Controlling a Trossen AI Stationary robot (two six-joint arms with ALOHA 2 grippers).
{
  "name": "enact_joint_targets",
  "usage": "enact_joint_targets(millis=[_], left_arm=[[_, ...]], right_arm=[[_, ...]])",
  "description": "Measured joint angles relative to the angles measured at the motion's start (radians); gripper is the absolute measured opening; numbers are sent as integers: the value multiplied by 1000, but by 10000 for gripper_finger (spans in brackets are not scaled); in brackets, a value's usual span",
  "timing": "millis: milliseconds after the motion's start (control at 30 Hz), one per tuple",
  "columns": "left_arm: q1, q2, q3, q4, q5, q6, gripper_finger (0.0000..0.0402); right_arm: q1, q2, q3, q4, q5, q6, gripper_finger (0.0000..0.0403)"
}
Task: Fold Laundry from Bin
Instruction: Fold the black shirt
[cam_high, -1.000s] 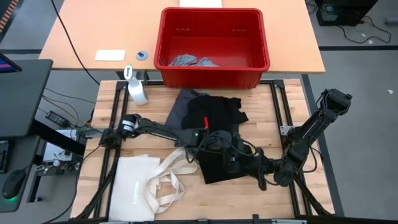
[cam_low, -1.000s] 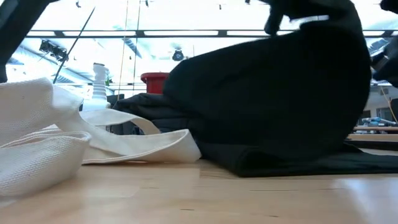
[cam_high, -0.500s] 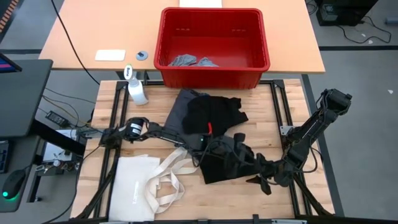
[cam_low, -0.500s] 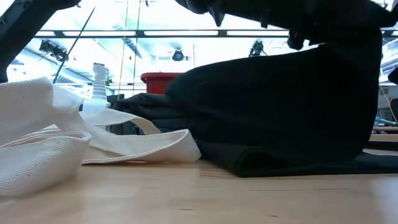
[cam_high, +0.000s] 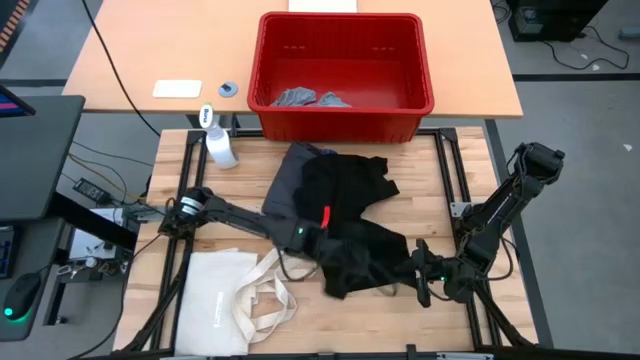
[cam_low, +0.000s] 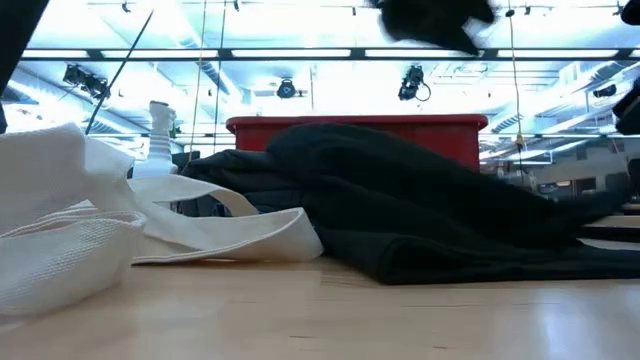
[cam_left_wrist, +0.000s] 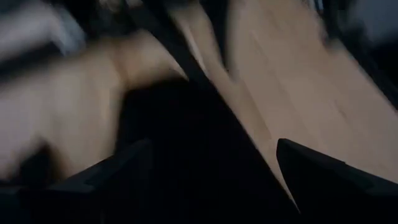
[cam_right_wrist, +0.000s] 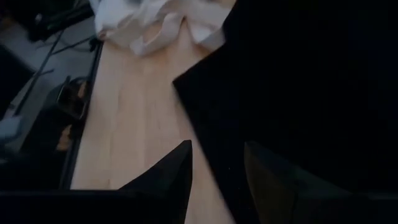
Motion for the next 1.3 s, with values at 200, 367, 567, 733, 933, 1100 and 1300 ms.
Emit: enact_joint_targets(millis=[200, 367, 567, 733, 933, 1100, 1300], left_arm=[[-91, 60, 0, -209, 2, -126, 346], [-158, 142, -2, -226, -55, -77, 346], [-170, 214, -2, -232, -220, -17, 334], [-151, 214, -3, -233, -220, -24, 294], [-137, 227, -3, -253, -130, -25, 240], [-131, 236, -2, -247, -125, -11, 173], [-134, 229, 4, -246, -138, -1, 29]], right_arm=[[-13, 0, 0, -16, 115, 0, 154], [-42, 0, 0, -10, 196, -31, 154], [-73, 0, 0, 12, 226, -37, 154], [-72, 0, 0, 42, 226, -43, 154], [-68, 0, 0, 68, 226, -44, 154], [-68, 0, 0, 75, 226, -50, 154], [-68, 0, 0, 107, 231, -112, 154]])
